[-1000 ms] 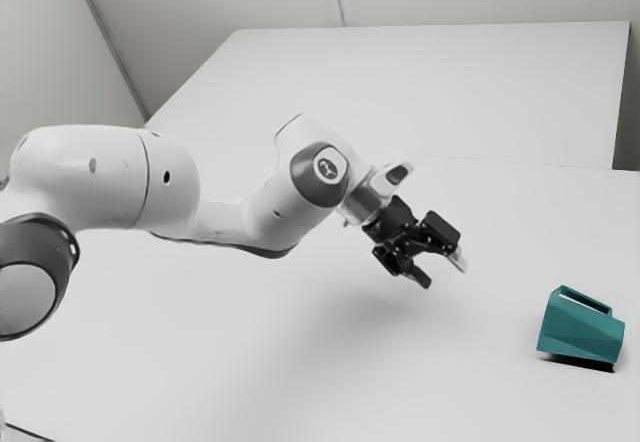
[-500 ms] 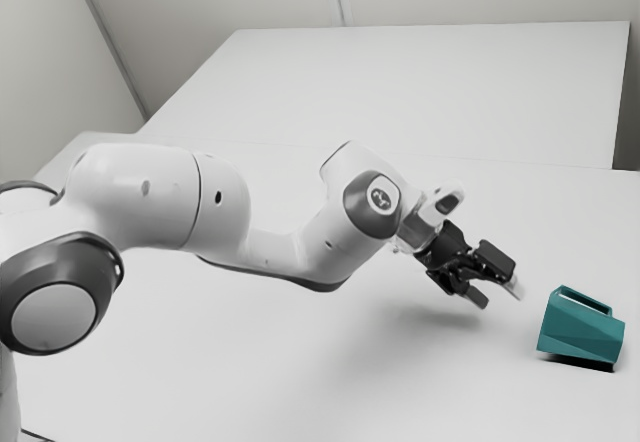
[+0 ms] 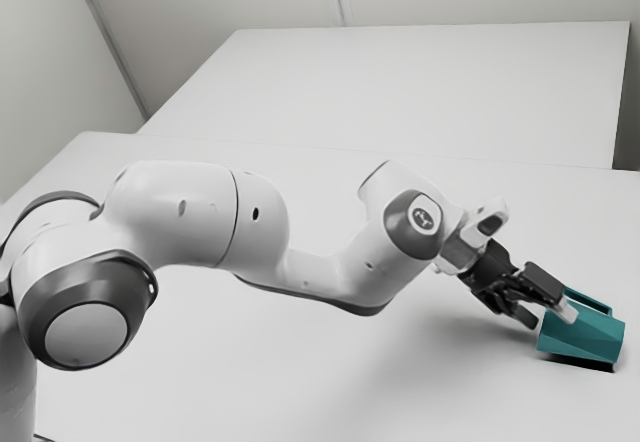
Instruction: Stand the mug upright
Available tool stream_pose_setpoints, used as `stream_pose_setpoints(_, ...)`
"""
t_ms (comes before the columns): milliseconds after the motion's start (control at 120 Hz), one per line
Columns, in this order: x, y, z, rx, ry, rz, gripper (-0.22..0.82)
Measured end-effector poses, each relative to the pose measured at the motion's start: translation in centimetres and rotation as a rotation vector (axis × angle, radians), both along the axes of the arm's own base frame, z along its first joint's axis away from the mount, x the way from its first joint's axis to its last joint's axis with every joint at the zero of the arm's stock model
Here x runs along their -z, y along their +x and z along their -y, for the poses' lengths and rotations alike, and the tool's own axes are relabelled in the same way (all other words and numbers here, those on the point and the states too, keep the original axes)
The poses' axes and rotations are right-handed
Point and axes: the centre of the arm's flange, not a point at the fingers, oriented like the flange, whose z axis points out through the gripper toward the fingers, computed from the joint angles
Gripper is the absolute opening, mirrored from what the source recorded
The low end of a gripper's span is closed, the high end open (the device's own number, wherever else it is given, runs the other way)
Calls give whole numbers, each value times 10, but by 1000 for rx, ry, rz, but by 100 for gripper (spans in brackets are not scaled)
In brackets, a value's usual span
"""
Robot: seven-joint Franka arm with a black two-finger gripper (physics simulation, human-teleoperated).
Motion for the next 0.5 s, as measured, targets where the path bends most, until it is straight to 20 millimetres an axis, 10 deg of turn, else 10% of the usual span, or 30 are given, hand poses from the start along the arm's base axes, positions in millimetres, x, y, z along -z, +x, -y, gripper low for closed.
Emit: stream_pose_setpoints(500, 16, -1, 16, -16, -68, -22, 60)
